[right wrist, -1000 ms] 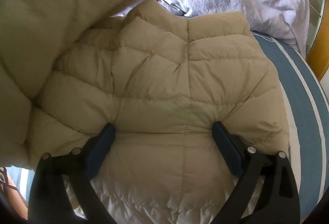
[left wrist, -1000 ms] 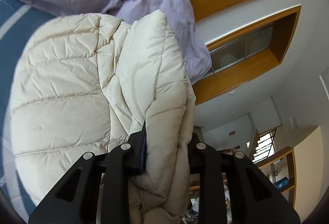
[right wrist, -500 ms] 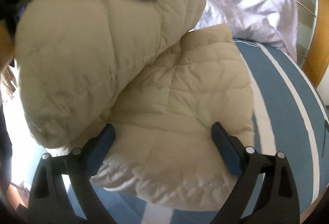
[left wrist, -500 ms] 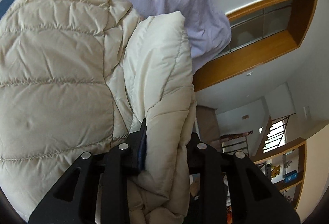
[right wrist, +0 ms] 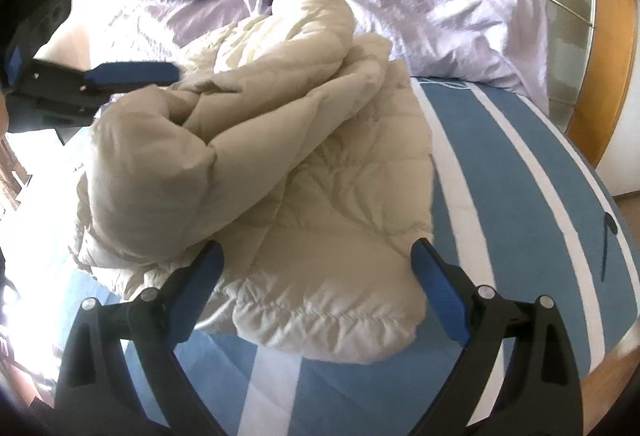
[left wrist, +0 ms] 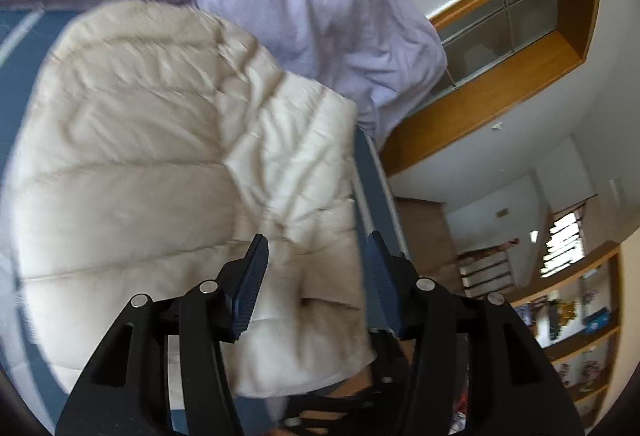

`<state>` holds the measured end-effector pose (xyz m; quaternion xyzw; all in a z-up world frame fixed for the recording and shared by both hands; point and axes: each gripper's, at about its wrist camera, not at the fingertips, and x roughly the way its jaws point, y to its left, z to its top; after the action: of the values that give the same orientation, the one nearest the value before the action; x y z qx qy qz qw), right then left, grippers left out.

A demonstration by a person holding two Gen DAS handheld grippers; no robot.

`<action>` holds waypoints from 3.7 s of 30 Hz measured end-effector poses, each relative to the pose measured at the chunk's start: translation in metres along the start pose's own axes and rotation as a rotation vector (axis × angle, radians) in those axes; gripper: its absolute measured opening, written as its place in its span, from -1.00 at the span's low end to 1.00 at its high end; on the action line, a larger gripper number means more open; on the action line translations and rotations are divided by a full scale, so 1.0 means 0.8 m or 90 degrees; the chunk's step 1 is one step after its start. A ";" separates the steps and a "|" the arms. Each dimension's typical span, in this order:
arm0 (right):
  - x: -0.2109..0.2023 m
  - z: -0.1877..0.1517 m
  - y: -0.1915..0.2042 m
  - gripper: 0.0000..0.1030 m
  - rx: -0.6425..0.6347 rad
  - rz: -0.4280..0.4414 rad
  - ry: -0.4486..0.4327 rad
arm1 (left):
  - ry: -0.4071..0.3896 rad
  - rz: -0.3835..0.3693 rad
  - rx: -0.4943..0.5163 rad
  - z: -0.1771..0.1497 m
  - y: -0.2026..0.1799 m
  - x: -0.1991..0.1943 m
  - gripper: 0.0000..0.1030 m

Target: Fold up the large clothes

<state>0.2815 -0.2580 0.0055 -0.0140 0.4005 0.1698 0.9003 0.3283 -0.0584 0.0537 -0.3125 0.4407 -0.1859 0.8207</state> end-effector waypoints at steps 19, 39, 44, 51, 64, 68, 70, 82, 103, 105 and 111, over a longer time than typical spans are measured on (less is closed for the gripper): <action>-0.017 -0.007 -0.028 0.82 0.039 -0.027 -0.001 | -0.114 0.345 0.066 0.006 0.096 -0.055 0.06; -0.017 0.008 -0.091 0.81 0.093 -0.123 0.001 | -0.077 0.352 0.135 -0.026 0.095 -0.006 0.11; -0.021 0.030 -0.100 0.81 0.091 -0.140 -0.017 | -0.075 0.345 0.146 -0.034 0.094 0.001 0.11; -0.028 0.082 -0.090 0.70 0.069 -0.120 -0.053 | -0.084 0.347 0.146 -0.039 0.093 0.005 0.11; 0.010 0.181 -0.012 0.15 -0.006 -0.010 -0.074 | -0.091 0.369 0.176 -0.040 0.082 0.018 0.12; 0.029 0.188 -0.006 0.12 -0.009 -0.008 -0.067 | -0.093 0.370 0.182 -0.040 0.082 0.018 0.12; 0.037 0.190 -0.004 0.12 -0.016 -0.017 -0.065 | -0.094 0.371 0.186 -0.040 0.082 0.018 0.12; 0.106 0.155 -0.043 0.09 0.020 -0.078 0.002 | -0.096 0.360 0.198 -0.041 0.083 0.020 0.18; 0.170 0.114 -0.072 0.18 0.077 -0.046 0.041 | -0.101 0.339 0.208 -0.039 0.080 0.026 0.23; 0.172 0.113 -0.072 0.18 0.077 -0.049 0.040 | -0.103 0.340 0.210 -0.039 0.081 0.026 0.24; 0.171 0.112 -0.069 0.20 0.073 -0.060 0.038 | -0.102 0.339 0.209 -0.038 0.082 0.027 0.24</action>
<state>0.4486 -0.2553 -0.0392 0.0136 0.4355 0.1037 0.8941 0.3159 -0.0333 -0.0163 -0.0632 0.4050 -0.0083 0.9121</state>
